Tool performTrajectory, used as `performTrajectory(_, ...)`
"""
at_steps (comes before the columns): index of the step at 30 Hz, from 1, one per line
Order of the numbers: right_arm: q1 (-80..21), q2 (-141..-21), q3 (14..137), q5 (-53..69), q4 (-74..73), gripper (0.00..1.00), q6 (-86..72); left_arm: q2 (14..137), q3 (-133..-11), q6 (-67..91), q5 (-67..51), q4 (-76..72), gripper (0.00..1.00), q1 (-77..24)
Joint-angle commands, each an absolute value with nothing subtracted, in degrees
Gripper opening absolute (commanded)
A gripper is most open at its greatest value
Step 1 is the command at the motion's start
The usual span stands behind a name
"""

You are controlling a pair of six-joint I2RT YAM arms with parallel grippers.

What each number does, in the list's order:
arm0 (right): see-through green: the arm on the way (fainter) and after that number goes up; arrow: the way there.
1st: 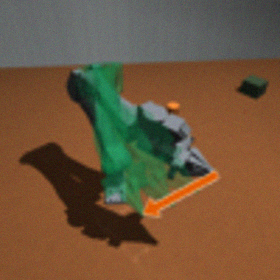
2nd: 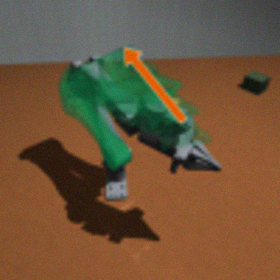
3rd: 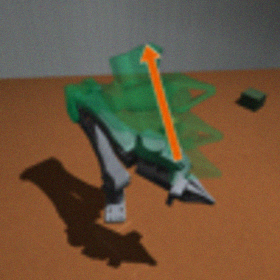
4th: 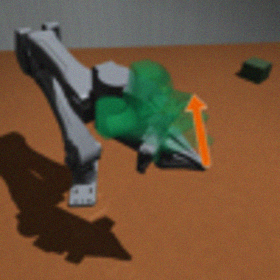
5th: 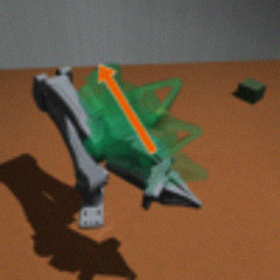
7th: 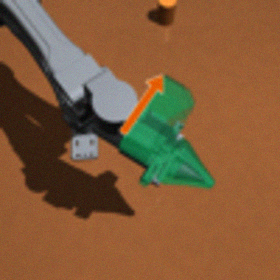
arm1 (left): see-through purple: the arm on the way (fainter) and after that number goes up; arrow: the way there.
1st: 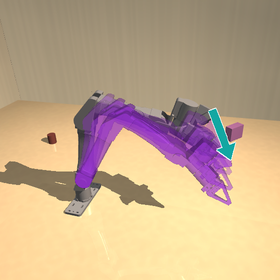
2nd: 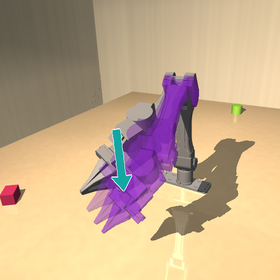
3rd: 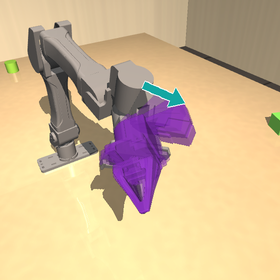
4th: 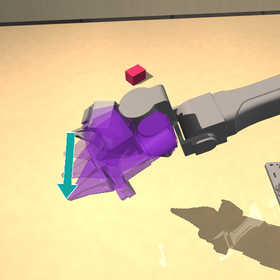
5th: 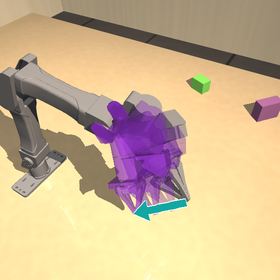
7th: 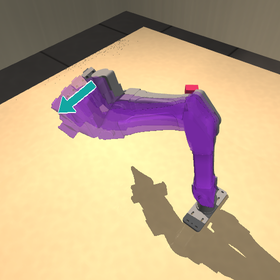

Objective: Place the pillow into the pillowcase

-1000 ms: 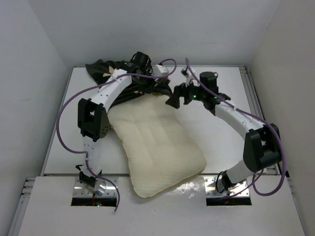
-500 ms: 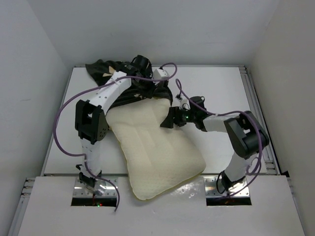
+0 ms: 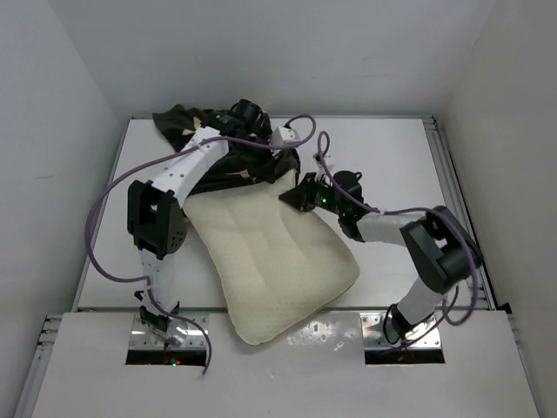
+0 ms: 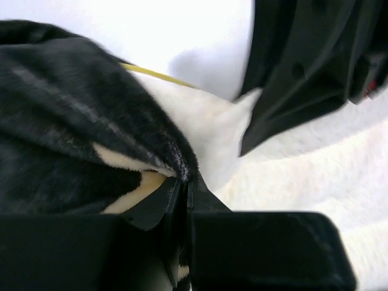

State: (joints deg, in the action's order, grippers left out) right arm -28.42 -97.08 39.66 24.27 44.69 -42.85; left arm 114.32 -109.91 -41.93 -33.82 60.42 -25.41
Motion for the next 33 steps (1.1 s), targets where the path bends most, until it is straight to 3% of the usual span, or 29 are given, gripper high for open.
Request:
performTrajectory(1, -30.0, -87.1, 41.3, 8.7, 68.2, 0.00, -40.5, 109.4, -113.8, -53.1, -52.5, 72.7, 0.00, -26.7)
performTrajectory(3, -30.0, -85.8, 41.2, 0.6, 71.5, 0.00, -40.8, 108.9, -115.0, -57.1, -55.8, 75.6, 0.00, -27.0)
performTrajectory(9, -30.0, -89.7, 45.0, -8.7, 70.6, 0.00, -40.7, 104.2, -114.4, -60.8, -62.7, 75.7, 0.00, -28.0)
performTrajectory(15, -31.6, -93.3, 48.8, -12.6, 68.0, 0.00, -39.8, 104.0, -111.8, -60.2, -58.1, 75.6, 0.00, -32.3)
performTrajectory(18, -31.8, -91.9, 47.0, -8.0, 70.9, 0.00, -38.4, 104.5, -112.8, -57.0, -57.5, 70.1, 0.00, -30.7)
performTrajectory(20, -31.6, -88.9, 44.9, 3.3, 72.3, 0.00, -36.4, 104.0, -112.8, -43.4, -53.0, 56.1, 0.00, -25.3)
performTrajectory(21, -31.7, -87.8, 44.4, 3.4, 71.6, 0.00, -35.9, 104.2, -112.9, -38.1, -50.5, 51.6, 0.00, -23.0)
performTrajectory(22, -31.7, -86.9, 44.1, 13.1, 70.8, 0.00, -35.7, 104.5, -113.5, -28.9, -45.3, 48.1, 0.00, -19.5)
performTrajectory(26, -34.0, -85.0, 42.0, 27.5, 66.5, 0.00, -35.1, 107.7, -117.4, -25.8, -43.3, 45.2, 0.00, -17.7)
performTrajectory(30, -34.7, -85.0, 40.3, 22.7, 66.4, 0.00, -33.7, 108.1, -114.9, -35.7, -46.4, 53.0, 0.00, -24.4)
performTrajectory(33, -32.9, -85.5, 38.3, 7.4, 66.4, 0.00, -34.9, 108.2, -113.6, -47.2, -49.1, 64.7, 0.00, -29.2)
